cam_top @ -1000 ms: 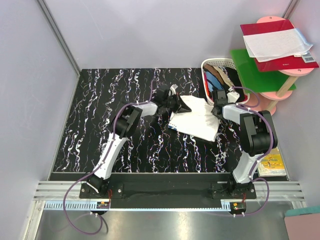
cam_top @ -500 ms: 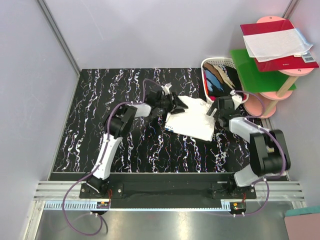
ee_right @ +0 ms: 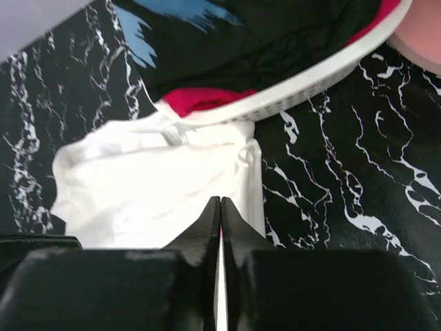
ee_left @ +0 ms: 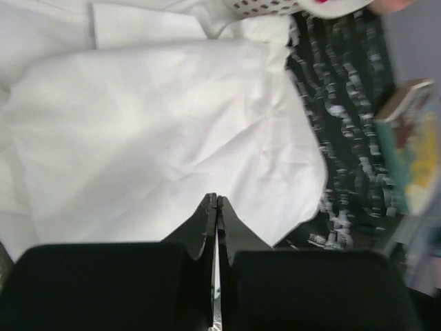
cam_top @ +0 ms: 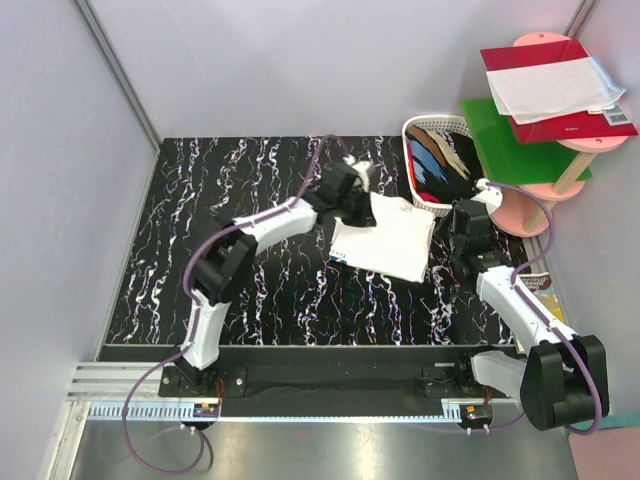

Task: Fold and stack the t-shirts
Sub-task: Neatly place the folded tshirt to the corner

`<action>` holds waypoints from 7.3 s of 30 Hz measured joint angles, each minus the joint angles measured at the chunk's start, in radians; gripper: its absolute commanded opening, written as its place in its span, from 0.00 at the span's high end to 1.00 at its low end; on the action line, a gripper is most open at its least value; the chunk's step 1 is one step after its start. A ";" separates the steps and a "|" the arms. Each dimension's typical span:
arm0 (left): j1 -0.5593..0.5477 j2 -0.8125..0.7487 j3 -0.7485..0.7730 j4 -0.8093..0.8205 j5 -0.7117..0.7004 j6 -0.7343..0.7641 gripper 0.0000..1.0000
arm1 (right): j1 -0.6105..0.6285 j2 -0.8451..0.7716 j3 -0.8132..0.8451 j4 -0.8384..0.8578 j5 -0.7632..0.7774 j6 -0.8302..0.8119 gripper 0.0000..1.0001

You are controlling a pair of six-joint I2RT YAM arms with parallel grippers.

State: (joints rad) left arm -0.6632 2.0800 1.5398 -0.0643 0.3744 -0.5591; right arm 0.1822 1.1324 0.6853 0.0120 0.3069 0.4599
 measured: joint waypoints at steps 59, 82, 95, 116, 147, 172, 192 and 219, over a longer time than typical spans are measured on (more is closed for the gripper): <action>0.019 -0.299 -0.310 -0.533 -0.732 -0.008 1.00 | 0.010 0.097 -0.090 0.074 -0.093 0.019 1.00; -0.092 0.181 0.252 -0.590 -0.604 0.027 1.00 | 0.015 0.111 -0.091 0.080 -0.117 0.027 1.00; 0.059 -0.003 -0.068 -0.431 -0.596 -0.027 1.00 | 0.016 0.111 -0.091 0.081 -0.117 0.027 1.00; 0.322 -0.285 -0.486 -0.234 -0.323 -0.005 1.00 | 0.022 0.121 -0.096 0.095 -0.145 0.049 1.00; 0.371 -0.418 -0.650 -0.251 -0.256 -0.141 1.00 | 0.039 0.122 -0.098 0.097 -0.182 0.060 1.00; 0.584 -0.419 -0.547 -0.618 -0.634 -0.031 1.00 | 0.069 0.139 -0.095 0.117 -0.238 0.065 1.00; 0.571 -0.215 -0.312 -0.537 -0.578 0.017 1.00 | 0.074 0.101 -0.095 0.108 -0.237 0.060 1.00; 0.692 -0.201 -0.288 -0.466 -0.642 0.041 0.01 | 0.074 0.043 -0.095 0.062 -0.235 0.044 1.00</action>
State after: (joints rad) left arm 0.0292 1.8786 1.2514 -0.5301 -0.2672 -0.5182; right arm 0.2565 1.1755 0.5903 0.0738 0.0719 0.5037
